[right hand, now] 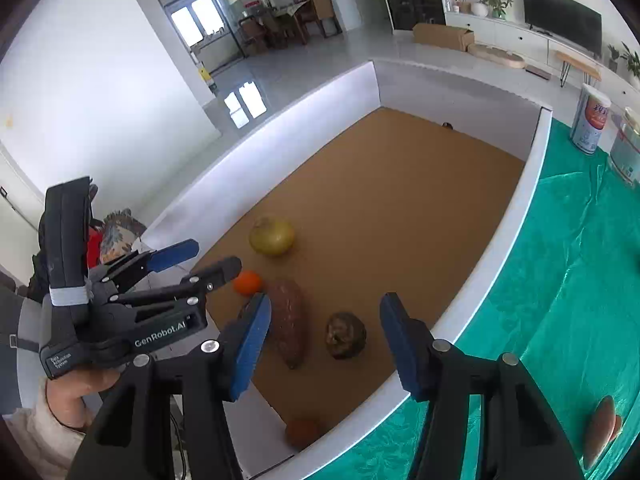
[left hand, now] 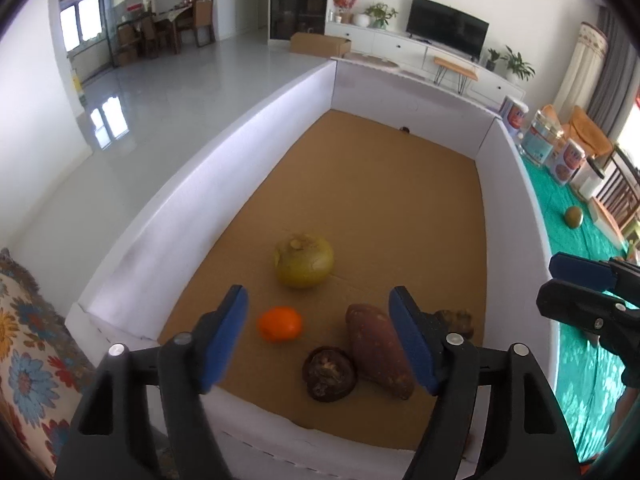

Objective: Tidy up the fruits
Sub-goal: 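Carry the tangerine into the white box and open the left tool, then move both open tools from the box back over the table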

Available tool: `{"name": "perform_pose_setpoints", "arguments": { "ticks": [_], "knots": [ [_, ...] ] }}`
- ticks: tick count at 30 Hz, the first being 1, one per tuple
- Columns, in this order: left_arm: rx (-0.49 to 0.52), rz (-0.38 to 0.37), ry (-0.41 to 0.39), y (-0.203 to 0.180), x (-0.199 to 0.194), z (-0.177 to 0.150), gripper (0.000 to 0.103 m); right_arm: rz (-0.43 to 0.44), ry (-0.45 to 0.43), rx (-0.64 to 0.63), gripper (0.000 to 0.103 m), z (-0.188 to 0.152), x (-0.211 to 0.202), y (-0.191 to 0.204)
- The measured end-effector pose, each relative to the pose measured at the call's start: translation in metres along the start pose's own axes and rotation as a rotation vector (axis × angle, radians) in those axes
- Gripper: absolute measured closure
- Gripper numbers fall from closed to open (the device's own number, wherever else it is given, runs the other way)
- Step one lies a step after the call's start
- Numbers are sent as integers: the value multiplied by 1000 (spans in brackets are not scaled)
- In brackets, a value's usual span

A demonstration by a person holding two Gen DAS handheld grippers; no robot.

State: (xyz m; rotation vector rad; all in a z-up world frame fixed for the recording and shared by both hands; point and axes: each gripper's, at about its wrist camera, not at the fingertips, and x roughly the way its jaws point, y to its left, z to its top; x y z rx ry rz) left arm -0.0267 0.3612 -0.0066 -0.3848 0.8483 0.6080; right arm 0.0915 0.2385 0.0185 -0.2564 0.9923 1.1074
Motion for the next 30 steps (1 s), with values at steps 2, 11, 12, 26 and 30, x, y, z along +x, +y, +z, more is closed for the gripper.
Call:
{"name": "perform_pose_setpoints", "arguments": {
  "ticks": [2,11,12,26,30],
  "knots": [
    [18,-27,-32,-15,-10,5,27,-23,-61,8,44,1,-25,-9],
    [252,-342,-111,-152,-64,-19,15,-326,-325,155,9,-97,-150,-107],
    [292,-377,-94,-172,-63,-27,15,-370,-336,209,8,-117,-163,-129],
    [544,-311,38,-310,53,-107,15,-773,-218,683,7,-282,-194,-303],
    [519,-298,42,-307,62,-105,14,-792,-175,674,7,-285,-176,-306]
  ]
}}
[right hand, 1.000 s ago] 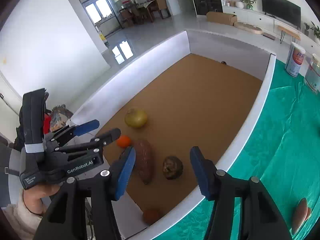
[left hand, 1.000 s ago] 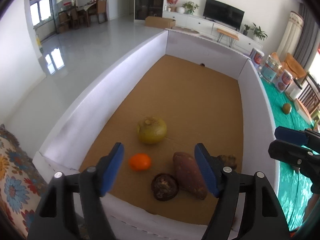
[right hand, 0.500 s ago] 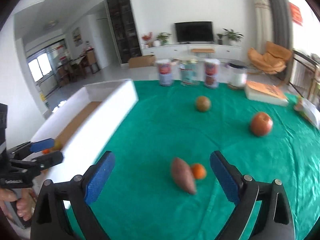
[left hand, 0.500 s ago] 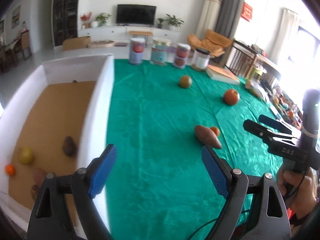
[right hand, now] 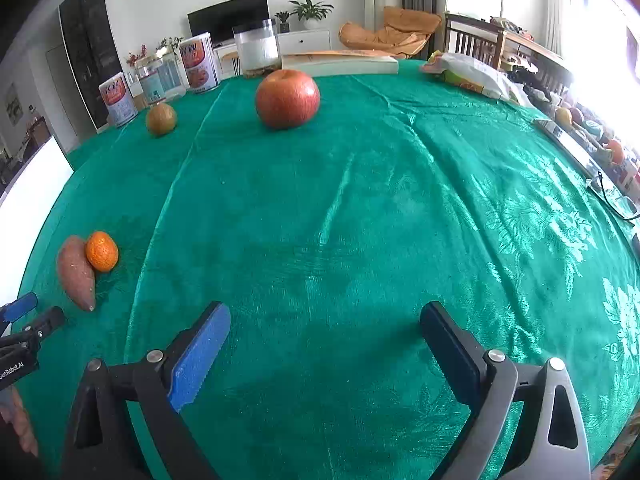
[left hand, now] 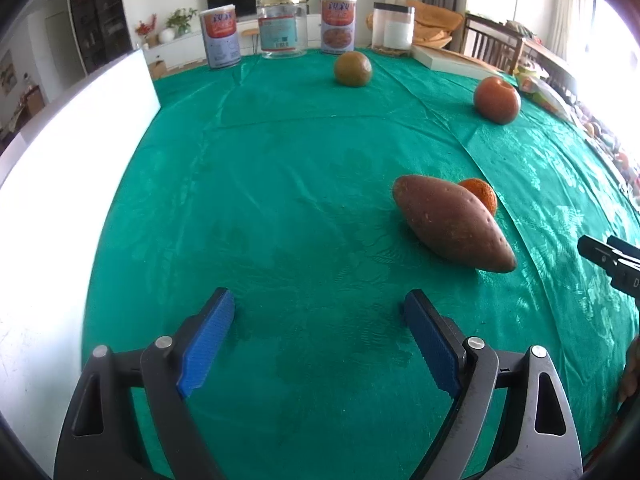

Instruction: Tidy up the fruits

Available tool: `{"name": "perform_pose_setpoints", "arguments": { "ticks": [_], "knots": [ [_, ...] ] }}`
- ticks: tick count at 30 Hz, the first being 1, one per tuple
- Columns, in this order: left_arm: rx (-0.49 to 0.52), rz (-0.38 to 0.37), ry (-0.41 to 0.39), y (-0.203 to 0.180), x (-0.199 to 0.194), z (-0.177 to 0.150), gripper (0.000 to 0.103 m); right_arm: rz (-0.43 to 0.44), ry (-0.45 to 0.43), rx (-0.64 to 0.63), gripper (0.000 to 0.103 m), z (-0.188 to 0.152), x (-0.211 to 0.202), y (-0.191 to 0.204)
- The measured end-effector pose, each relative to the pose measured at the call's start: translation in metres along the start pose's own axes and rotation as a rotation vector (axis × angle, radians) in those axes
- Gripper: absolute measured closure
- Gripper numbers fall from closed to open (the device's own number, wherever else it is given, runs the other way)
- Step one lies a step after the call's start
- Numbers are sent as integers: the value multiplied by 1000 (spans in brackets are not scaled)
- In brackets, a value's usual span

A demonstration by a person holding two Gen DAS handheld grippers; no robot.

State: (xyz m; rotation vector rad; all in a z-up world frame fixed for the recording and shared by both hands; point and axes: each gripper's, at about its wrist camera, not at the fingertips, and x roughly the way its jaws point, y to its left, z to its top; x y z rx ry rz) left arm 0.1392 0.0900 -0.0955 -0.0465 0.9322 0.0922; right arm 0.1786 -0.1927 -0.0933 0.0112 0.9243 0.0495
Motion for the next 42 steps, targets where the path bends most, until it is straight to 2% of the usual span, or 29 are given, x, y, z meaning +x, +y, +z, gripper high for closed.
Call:
{"name": "perform_pose_setpoints", "arguments": {
  "ticks": [7,11,42],
  "knots": [
    [-17,19,0,1,6,2,8,-39,23,-22,7,-5,4,7],
    [-17,19,1,0,7,3,7,-38,36,-7,0,-6,5,4],
    [-17,20,1,0,8,3,6,-40,36,-10,0,-7,5,5]
  ]
}}
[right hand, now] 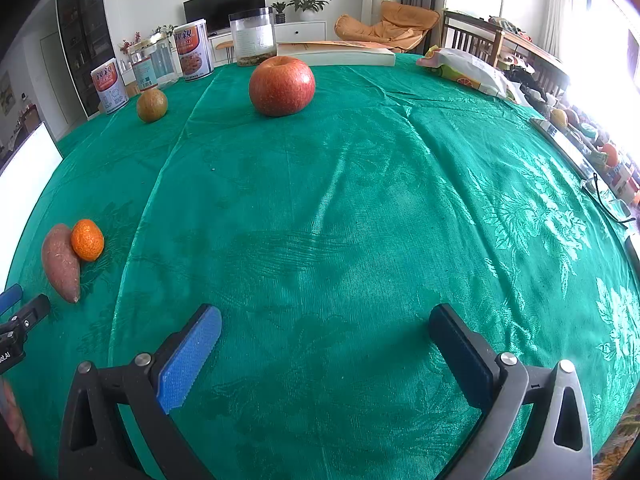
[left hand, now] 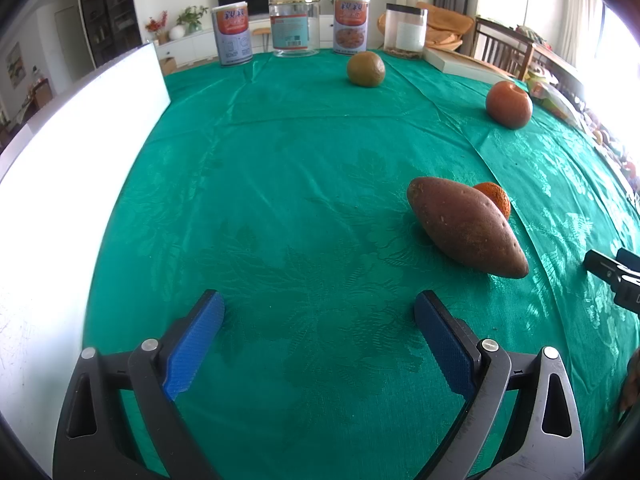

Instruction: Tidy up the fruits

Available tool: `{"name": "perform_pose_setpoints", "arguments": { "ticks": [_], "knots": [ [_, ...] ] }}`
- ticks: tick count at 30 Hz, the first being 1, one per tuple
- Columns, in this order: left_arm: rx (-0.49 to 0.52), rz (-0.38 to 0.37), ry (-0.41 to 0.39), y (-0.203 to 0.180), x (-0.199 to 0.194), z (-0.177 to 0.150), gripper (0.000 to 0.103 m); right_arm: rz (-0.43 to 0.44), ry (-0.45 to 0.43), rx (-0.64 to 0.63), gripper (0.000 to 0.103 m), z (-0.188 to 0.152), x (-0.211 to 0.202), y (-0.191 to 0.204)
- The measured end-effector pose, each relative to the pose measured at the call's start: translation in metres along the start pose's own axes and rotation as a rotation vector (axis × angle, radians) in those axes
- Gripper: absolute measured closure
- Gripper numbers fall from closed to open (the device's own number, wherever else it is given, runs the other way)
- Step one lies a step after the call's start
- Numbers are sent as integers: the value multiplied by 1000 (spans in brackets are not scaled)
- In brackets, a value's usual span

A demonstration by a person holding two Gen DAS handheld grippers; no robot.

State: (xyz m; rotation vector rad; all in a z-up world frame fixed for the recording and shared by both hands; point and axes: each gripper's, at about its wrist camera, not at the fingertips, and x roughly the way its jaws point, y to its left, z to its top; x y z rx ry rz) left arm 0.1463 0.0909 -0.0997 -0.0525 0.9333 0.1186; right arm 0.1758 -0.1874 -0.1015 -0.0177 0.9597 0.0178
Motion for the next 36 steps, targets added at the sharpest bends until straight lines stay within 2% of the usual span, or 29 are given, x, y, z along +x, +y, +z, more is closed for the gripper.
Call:
{"name": "perform_pose_setpoints", "arguments": {
  "ticks": [25,28,31,34,36],
  "knots": [
    [-6,-13,-1,1,1,0,6,1,0,0,0,0,0,0],
    [-13,-57,-7,2,-2,0,6,1,0,0,0,0,0,0],
    [-51,-171,-18,-4,-12,4,6,1,0,0,0,0,0,0],
    [-36,-243,-49,-26,-21,16,6,1,0,0,0,0,0,0],
    [-9,-257,-47,-44,-18,25,6,1,0,0,0,0,0,0]
  ]
}}
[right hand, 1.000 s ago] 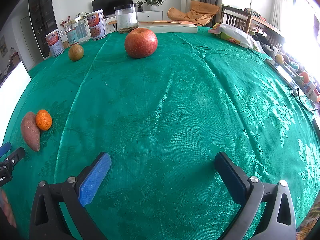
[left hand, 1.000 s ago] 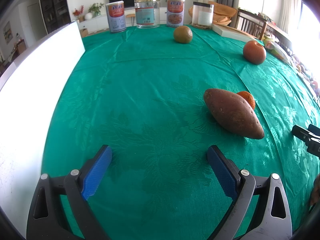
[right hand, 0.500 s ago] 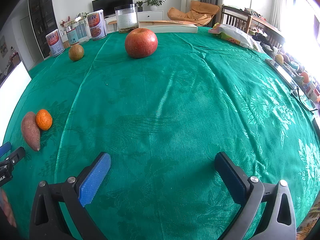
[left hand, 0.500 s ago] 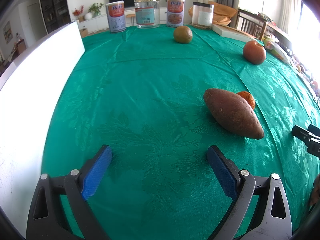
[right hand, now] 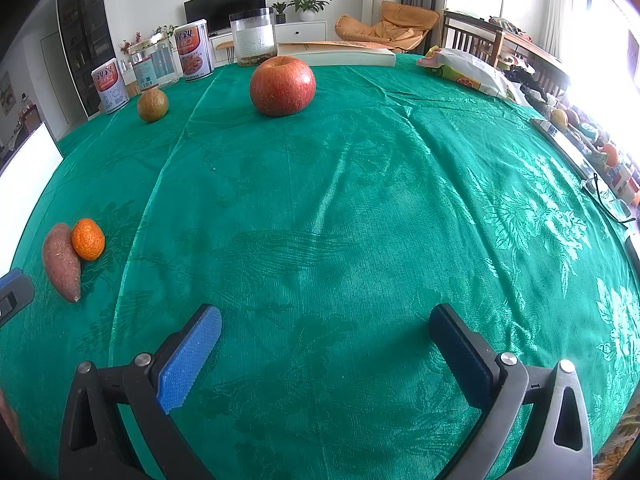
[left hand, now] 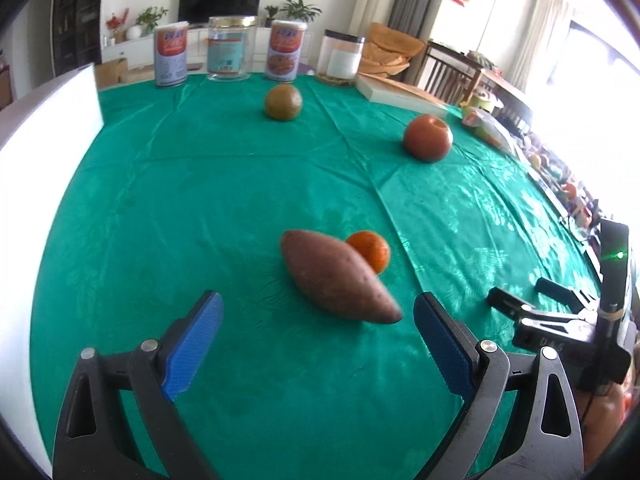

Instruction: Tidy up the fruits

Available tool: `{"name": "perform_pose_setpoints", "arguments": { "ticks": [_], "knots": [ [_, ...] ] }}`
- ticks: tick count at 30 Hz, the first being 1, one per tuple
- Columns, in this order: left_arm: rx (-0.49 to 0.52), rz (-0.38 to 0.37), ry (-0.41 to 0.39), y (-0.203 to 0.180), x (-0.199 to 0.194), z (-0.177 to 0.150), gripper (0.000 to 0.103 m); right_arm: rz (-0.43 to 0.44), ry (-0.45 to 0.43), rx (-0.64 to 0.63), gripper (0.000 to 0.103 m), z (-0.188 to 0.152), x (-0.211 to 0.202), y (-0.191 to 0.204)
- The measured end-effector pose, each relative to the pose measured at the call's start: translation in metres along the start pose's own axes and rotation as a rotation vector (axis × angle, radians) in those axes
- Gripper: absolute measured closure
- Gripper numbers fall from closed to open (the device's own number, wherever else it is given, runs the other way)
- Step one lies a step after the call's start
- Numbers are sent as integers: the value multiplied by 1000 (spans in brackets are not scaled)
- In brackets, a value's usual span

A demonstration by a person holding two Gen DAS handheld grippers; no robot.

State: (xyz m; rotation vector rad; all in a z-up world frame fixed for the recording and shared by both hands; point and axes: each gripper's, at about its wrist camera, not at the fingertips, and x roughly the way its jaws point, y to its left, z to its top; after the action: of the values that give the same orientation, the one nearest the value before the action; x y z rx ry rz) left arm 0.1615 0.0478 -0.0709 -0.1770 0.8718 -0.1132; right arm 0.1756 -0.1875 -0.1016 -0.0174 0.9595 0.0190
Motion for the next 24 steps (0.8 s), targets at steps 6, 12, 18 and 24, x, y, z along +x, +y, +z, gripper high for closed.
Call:
{"name": "perform_pose_setpoints", "arguments": {
  "ticks": [6,12,18,24],
  "knots": [
    [12,86,67,-7,34,5,5,0,0,0,0,0,0,0],
    [-21,110,64,30,14,-6,5,0,0,0,0,0,0,0],
    [1,114,78,49,6,-8,6,0,0,0,0,0,0,0],
    [204,36,61,14,13,11,6,0,0,0,0,0,0,0]
  ]
}}
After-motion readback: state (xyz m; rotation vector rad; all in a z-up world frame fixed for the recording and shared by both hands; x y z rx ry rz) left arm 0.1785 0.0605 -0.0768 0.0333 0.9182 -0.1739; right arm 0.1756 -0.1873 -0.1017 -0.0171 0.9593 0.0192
